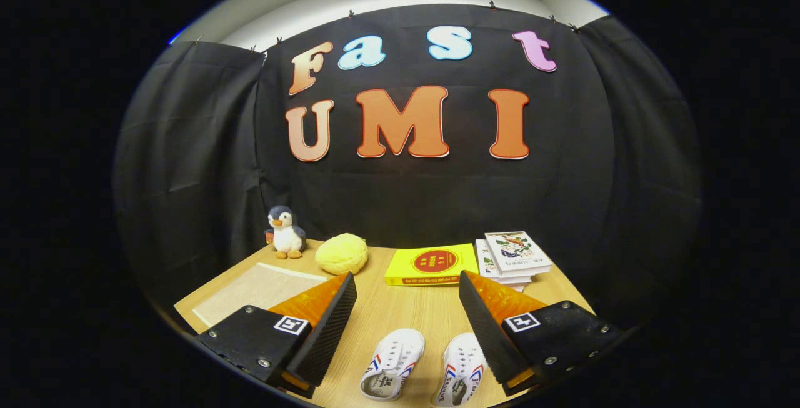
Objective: Open the storage box then place both shoes into the box .Put the left shoe in first, then the right shoe, with the right side of both shoes facing outward in a uniform manner.
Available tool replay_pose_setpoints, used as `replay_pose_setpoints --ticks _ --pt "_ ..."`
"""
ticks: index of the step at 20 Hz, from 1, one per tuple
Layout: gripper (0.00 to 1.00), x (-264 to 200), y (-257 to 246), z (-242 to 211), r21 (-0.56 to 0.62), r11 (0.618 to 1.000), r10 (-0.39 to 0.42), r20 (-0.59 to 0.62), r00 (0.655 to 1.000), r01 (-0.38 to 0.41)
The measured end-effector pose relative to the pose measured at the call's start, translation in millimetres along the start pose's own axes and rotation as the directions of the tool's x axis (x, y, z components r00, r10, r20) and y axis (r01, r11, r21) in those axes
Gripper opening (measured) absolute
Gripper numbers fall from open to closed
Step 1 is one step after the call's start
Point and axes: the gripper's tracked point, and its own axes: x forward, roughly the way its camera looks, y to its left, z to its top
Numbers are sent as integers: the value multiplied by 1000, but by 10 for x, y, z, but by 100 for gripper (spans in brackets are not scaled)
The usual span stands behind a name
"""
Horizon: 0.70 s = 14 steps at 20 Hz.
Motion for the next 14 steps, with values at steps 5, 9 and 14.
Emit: replay_pose_setpoints --ticks 5,9,14 --pt "98 149 181 -370 106 990 105 -104 989 -94" --pt "98 238 485 -716 320 926 274 -198 941 -202" --pt "98 282 833 -1100 525 805 462 -266 846 -274"
